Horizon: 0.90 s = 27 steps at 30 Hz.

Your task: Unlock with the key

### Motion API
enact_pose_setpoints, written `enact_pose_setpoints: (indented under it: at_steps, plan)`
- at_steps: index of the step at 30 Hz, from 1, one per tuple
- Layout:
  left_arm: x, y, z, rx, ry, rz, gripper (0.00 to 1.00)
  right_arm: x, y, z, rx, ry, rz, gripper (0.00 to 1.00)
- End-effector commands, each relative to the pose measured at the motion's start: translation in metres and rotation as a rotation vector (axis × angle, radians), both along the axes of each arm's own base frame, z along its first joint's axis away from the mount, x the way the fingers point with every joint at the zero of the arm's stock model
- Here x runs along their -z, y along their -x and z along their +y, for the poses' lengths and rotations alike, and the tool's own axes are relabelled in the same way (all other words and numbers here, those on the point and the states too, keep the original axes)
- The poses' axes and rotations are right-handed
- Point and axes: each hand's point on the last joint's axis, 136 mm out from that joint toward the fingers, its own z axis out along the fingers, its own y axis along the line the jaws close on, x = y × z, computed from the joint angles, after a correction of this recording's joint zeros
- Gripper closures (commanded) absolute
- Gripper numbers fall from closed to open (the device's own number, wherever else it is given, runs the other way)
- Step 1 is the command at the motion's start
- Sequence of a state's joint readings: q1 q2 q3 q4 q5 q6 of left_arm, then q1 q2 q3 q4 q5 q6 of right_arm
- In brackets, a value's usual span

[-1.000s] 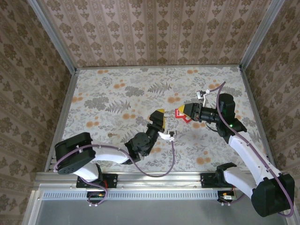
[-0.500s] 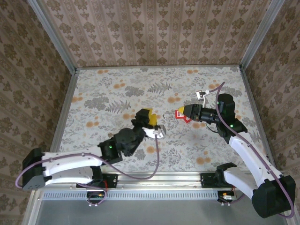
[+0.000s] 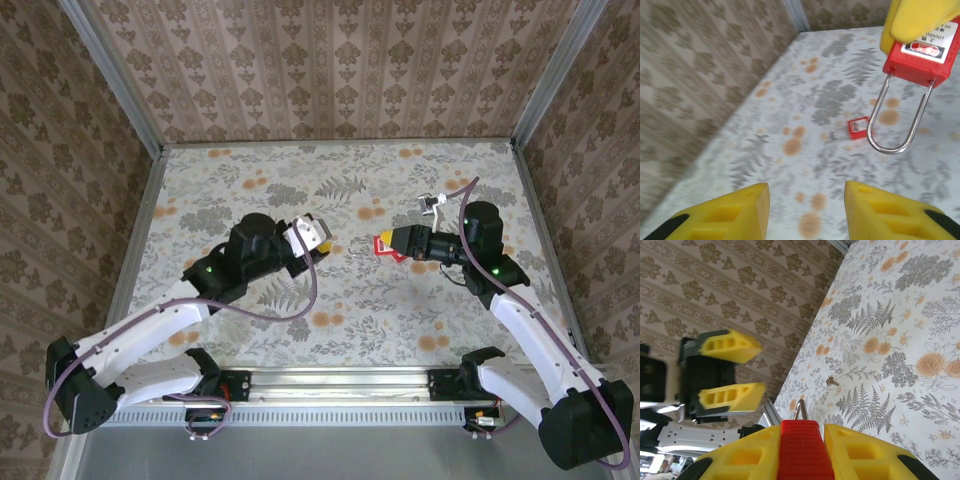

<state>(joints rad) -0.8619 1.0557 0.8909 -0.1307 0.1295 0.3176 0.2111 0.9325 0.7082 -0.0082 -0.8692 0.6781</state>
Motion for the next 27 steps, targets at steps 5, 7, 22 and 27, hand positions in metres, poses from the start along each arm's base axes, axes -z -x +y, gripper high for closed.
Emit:
enact_pose_setpoints:
  at_steps: [5,7,22,27]
  plan:
    - [-0.021,0.029,-0.028,0.288,0.147,0.272,0.54,-0.015,0.012,0.008,-0.052,0.058,-0.159,0.85]
    - [-0.023,0.032,-0.033,0.34,0.15,0.328,0.55,-0.012,0.016,0.013,-0.069,0.094,-0.183,0.85]
    - [0.005,0.043,-0.044,0.44,0.08,0.542,0.47,-0.013,0.026,0.025,-0.103,0.129,-0.251,0.86]
    - [0.006,0.049,-0.048,0.478,0.112,0.584,0.46,-0.014,0.027,0.028,-0.113,0.121,-0.256,0.86]
